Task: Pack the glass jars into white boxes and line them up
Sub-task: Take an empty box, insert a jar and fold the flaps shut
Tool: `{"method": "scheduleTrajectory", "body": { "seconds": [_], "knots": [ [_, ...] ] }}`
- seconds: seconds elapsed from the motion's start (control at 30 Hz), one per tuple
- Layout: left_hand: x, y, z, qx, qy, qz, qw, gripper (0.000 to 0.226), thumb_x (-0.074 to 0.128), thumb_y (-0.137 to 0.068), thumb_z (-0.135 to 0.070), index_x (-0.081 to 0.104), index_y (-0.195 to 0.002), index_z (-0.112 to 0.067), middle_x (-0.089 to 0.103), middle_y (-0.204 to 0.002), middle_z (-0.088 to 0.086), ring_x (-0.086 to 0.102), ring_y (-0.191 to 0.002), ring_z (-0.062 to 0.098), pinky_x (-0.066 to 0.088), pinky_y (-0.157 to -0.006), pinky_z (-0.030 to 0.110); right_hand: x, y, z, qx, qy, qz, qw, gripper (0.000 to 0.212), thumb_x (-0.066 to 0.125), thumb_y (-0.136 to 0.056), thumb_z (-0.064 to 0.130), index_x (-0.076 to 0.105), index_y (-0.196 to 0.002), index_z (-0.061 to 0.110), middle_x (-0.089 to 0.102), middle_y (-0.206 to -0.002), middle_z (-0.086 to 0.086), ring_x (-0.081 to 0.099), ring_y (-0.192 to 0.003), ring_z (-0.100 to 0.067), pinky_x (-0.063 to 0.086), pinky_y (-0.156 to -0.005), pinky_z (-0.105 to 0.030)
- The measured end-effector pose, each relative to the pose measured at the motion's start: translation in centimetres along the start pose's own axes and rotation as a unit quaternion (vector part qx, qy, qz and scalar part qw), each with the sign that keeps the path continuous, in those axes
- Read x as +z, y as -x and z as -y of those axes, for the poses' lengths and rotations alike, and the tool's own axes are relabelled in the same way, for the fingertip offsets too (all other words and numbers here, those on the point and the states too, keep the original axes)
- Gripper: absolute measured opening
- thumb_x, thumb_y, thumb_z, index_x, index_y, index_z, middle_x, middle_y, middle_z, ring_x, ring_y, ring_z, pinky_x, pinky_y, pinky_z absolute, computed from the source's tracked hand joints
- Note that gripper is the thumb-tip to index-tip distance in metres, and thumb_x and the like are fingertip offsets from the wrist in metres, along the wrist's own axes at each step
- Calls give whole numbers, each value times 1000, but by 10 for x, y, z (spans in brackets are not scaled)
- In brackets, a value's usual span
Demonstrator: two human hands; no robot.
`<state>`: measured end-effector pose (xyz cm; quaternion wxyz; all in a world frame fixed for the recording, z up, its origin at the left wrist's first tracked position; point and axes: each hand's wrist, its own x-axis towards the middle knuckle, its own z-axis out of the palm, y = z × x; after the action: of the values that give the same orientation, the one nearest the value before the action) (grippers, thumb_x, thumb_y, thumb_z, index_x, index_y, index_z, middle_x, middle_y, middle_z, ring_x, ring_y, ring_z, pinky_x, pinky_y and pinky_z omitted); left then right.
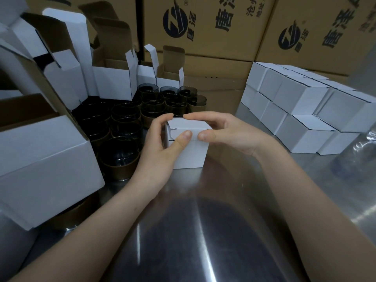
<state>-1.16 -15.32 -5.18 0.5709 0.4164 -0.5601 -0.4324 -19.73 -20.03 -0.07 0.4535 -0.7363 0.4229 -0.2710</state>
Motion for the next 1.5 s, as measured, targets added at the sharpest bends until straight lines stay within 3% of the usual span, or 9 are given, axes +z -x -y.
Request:
{"method": "scheduleTrajectory", "body": {
  "seconds": [0.33, 0.6, 0.73, 0.8, 0.9, 1.23, 1.5],
  "knots": [
    [0, 1, -3, -10, -6, 11, 1000, 51, 68, -79, -45, 44, -125, -41, 49, -135, -8, 52, -124, 11, 46, -106, 42, -1, -1, -1, 3, 19, -7, 1000, 47, 74, -74, 36, 63, -120, 40, 60, -132, 11, 55, -122, -7, 48, -99, -27],
    [0, 1, -4, -24, -6, 5, 1000, 58, 64, -74, -48, 45, -129, -40, 47, -137, -11, 49, -125, 6, 44, -108, 39, 0, 3, 2, 2, 34, 8, 999, 47, 69, -81, 38, 59, -127, 37, 60, -130, 14, 58, -118, -1, 48, -90, -18],
    [1, 1, -4, -29, -6, 2, 1000, 55, 64, -75, -47, 46, -127, -40, 48, -135, -12, 49, -124, 4, 44, -108, 39, 2, 4, 3, 27, 5, 3, 1000, 47, 58, -79, 63, 63, -121, 45, 63, -128, 13, 61, -118, -9, 48, -102, -36],
    [1, 1, -4, -34, 4, 2, 999, 53, 63, -76, -47, 47, -125, -41, 51, -133, -12, 52, -122, 5, 45, -105, 36, 2, 2, 3, 30, 14, -4, 999, 43, 58, -78, 64, 65, -117, 48, 65, -125, 14, 60, -118, -11, 43, -107, -45],
    [0, 1, -4, -40, 18, 2, 999, 47, 60, -77, -51, 50, -123, -42, 55, -125, -15, 56, -114, 2, 49, -97, 30, 2, 0, 2, 25, -1, -4, 1000, 37, 62, -80, 53, 67, -116, 43, 67, -122, 9, 64, -113, -10, 49, -100, -37],
    [1, 0, -4, -41, -4, -4, 999, 43, 56, -76, -41, 48, -119, -43, 52, -128, -12, 52, -121, 9, 43, -107, 41, 3, 1, 3, 11, 8, -2, 1000, 34, 65, -87, 32, 62, -121, 34, 61, -126, 7, 63, -102, 2, 49, -76, -13],
    [2, -2, -6, -55, -6, 2, 998, 44, 54, -74, -39, 45, -116, -45, 50, -128, -13, 51, -120, 11, 43, -106, 43, 3, -1, 3, 14, 7, 3, 1000, 36, 68, -85, 29, 61, -119, 33, 59, -128, 3, 61, -105, -1, 49, -77, -14]
  ]
}}
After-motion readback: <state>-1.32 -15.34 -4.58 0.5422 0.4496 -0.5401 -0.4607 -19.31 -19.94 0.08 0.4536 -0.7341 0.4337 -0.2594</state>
